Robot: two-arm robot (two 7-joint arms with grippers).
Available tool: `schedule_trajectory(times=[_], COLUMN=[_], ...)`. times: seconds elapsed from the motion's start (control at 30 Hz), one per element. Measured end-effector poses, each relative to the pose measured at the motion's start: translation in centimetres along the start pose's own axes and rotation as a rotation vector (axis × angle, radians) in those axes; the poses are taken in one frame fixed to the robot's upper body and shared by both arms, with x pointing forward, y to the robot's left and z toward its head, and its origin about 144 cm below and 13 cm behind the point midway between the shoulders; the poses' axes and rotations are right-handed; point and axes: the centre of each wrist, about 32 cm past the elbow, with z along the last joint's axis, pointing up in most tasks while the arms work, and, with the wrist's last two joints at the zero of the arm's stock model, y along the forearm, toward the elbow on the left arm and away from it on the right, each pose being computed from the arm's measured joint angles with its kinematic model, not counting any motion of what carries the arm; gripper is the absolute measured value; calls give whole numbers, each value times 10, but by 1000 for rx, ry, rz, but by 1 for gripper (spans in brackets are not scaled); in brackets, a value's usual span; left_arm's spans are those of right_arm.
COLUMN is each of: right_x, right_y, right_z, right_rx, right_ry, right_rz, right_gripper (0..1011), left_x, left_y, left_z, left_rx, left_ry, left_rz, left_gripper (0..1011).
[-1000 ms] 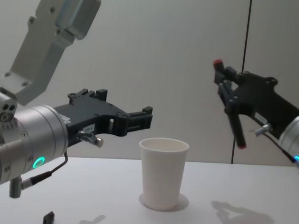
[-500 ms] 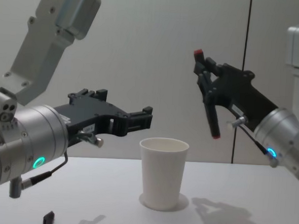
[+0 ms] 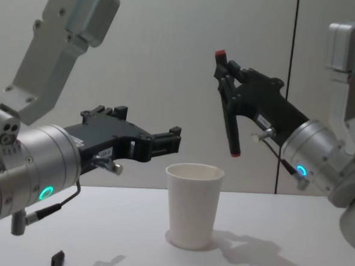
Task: Place the pen into the pen holder.
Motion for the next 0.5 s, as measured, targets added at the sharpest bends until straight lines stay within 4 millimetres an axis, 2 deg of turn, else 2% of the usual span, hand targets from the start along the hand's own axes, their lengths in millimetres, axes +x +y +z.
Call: schedule_trajectory(times=[0.5], right_x=[-6], right_y=[17], right_z=[-9], right_rx=[-1], right_ry=[71], right_rz=[27], right_gripper=[173], left_x=[0], left_y=[0], left_z=[0], left_rx=[0], left_ry=[0], left_rz=[0], left_gripper=[1000])
